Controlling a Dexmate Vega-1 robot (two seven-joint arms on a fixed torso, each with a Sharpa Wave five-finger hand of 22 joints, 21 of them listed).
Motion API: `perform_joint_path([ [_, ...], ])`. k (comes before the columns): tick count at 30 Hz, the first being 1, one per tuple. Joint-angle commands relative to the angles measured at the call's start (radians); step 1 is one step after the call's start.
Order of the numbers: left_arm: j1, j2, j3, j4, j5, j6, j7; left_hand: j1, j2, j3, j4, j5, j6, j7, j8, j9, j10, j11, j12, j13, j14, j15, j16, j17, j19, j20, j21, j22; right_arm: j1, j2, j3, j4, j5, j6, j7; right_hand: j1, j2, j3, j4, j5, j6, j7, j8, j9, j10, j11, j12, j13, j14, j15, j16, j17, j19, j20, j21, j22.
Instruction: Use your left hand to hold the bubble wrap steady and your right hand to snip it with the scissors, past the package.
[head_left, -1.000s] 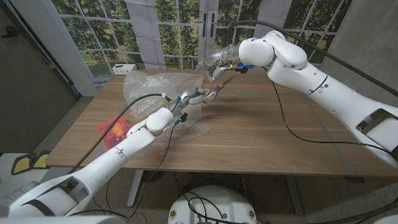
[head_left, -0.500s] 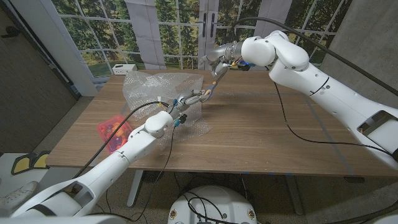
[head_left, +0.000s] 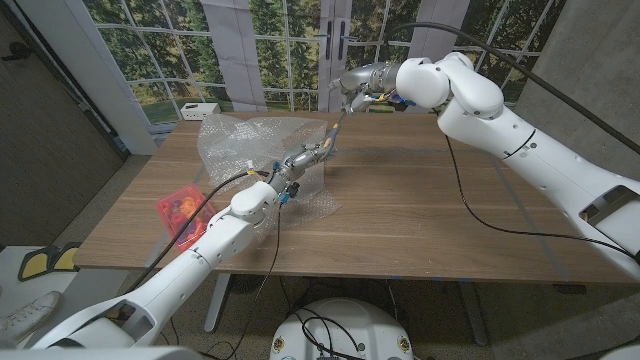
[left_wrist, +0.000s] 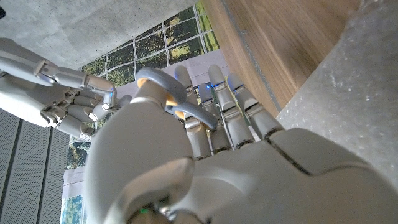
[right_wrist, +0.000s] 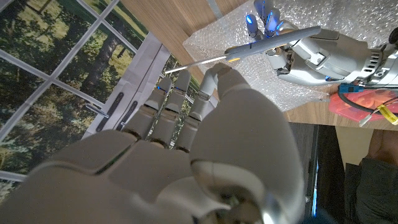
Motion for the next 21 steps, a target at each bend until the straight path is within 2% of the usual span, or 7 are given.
perform_joint_path([
  [1, 0.03, -0.008, -0.023, -0.026, -0.09, -0.004, -0.01, 0.069, 0.076, 0.008, 0.004, -0.001, -0.005, 0.001, 0.012, 0.007, 0.126, -0.114, -0.004, 0.006, -0.001, -0.145, -0.005, 0.001, -0.005, 0.0, 0.01, 0.006, -0.081, -0.018, 0.065, -0.044, 0.04, -0.073, -0.124, 0.01, 0.016, 0.0, 0.001, 0.003, 0.0, -0.012, -0.002, 0.003, -0.011, -0.005, 0.01, 0.016, 0.027, -0.168, 0.02, 0.016, 0.006, 0.006, 0.004, 0.002],
  [8, 0.032, -0.006, -0.022, -0.024, -0.115, 0.007, -0.025, 0.069, 0.076, 0.009, 0.004, -0.001, -0.005, 0.002, 0.016, 0.013, 0.125, -0.113, -0.006, 0.009, -0.002, -0.145, -0.008, 0.002, -0.007, 0.0, 0.014, 0.008, -0.144, -0.023, 0.113, -0.075, 0.085, -0.115, -0.237, 0.013, 0.018, -0.004, 0.0, -0.002, 0.009, -0.025, 0.001, 0.004, -0.024, -0.013, 0.014, 0.022, 0.035, -0.166, 0.031, 0.032, 0.005, 0.008, 0.004, 0.003],
  [11, 0.032, -0.008, -0.023, -0.02, -0.127, 0.003, -0.036, 0.069, 0.075, 0.008, 0.003, -0.002, -0.006, 0.001, 0.018, 0.016, 0.124, -0.109, -0.008, 0.01, -0.003, -0.146, -0.008, 0.003, -0.011, 0.002, 0.015, 0.01, -0.149, -0.026, 0.119, -0.086, 0.098, -0.146, -0.249, 0.011, 0.02, -0.005, 0.002, -0.004, 0.011, -0.029, 0.001, 0.004, -0.029, -0.014, 0.012, 0.02, 0.034, -0.164, 0.032, 0.036, 0.004, 0.008, 0.004, 0.003],
  [16, 0.033, -0.017, -0.026, -0.011, -0.144, -0.017, -0.055, 0.071, 0.077, 0.01, 0.003, -0.002, -0.01, 0.003, 0.02, 0.021, 0.114, -0.11, -0.014, 0.013, -0.014, -0.147, -0.012, 0.006, -0.016, 0.002, 0.018, 0.012, -0.15, -0.035, 0.114, -0.091, 0.121, -0.183, -0.257, -0.002, 0.03, -0.005, 0.014, -0.006, 0.016, -0.035, 0.003, 0.004, -0.032, -0.013, 0.013, 0.018, 0.03, -0.155, 0.025, 0.035, 0.0, 0.009, 0.003, 0.004],
  [21, 0.043, -0.023, -0.038, -0.026, -0.163, -0.032, -0.052, 0.07, 0.074, 0.006, 0.003, -0.002, -0.018, -0.015, 0.016, 0.019, 0.097, -0.125, -0.023, 0.018, -0.033, -0.147, -0.017, 0.011, -0.031, -0.002, 0.019, 0.015, -0.164, -0.036, 0.124, -0.094, 0.149, -0.238, -0.288, -0.028, 0.039, -0.005, 0.034, -0.008, 0.016, -0.037, 0.001, 0.004, -0.036, -0.011, 0.011, 0.011, 0.026, -0.145, 0.014, 0.029, -0.003, 0.007, 0.002, 0.004],
])
